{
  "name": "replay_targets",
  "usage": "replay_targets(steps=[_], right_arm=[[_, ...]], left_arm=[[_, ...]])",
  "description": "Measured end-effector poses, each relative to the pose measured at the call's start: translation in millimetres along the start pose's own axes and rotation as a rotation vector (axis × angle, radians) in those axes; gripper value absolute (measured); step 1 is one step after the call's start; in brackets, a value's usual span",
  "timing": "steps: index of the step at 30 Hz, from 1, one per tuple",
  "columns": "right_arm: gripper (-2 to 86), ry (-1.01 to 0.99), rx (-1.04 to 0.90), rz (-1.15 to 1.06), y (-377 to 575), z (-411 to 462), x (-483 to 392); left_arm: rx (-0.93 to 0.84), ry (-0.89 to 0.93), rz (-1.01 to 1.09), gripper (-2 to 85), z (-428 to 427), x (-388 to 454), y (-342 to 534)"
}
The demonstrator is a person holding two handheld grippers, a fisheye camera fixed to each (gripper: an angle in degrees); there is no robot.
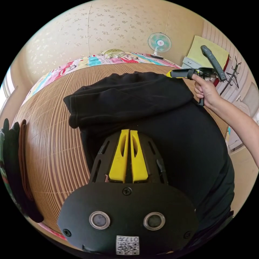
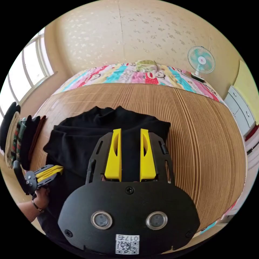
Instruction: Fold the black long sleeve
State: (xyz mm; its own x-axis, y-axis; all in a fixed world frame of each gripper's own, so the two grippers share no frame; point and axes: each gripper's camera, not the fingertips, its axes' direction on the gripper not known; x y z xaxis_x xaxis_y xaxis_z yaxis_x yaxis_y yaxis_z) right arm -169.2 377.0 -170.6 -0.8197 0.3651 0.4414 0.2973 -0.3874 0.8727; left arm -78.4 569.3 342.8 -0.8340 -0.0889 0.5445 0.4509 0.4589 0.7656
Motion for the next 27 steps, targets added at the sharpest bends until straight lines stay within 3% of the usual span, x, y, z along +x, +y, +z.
replay_targets(steps=[3,5,10,12,14,17,22,25,27], right_arm=[[3.2,0.116,-0.203,-0.081,-2.5,66.0,41.5],[2.2,0.080,-0.129,-0.103,-0.5,74.0,56.6],[2.1,0.031,-0.262,0.107,-29.9,82.5,77.2],[2.4,0.066,-0.159,0.063,-29.5,58.8,55.4],[3.7,-0.076,-0.012,-0.127,-19.2,26.2,6.8],[7.5,-0.345,-0.108,-0.310,-13.7,26.3,-51.2],[7.7,-0.459,-0.094,-0.201,-3.0,58.5,-69.6],[5.3,-0.420,-0.277,-0.171,5.4,107.2,-75.4],[4.0,-0.422,-0.130,-0.169,11.2,83.6,-69.1]], left_arm=[[0.001,0.017,-0.007,-1.0,0.3,-5.0,-1.1],[0.002,0.047,-0.020,-1.0,0.5,-11.3,-1.7],[0.004,0.057,-0.025,-1.0,0.6,-15.2,-3.7],[0.004,0.037,-0.016,-1.0,0.7,-12.0,-4.5],[0.004,0.038,-0.017,-1.0,1.1,-12.4,-5.1],[0.005,0.054,-0.024,-1.0,1.8,-15.2,-6.1],[0.005,0.051,-0.023,-1.0,3.4,-14.0,-7.9],[0.002,0.056,-0.027,-1.0,5.5,-14.2,-8.8],[0.007,0.047,-0.021,-1.0,5.8,-11.8,-8.7]])
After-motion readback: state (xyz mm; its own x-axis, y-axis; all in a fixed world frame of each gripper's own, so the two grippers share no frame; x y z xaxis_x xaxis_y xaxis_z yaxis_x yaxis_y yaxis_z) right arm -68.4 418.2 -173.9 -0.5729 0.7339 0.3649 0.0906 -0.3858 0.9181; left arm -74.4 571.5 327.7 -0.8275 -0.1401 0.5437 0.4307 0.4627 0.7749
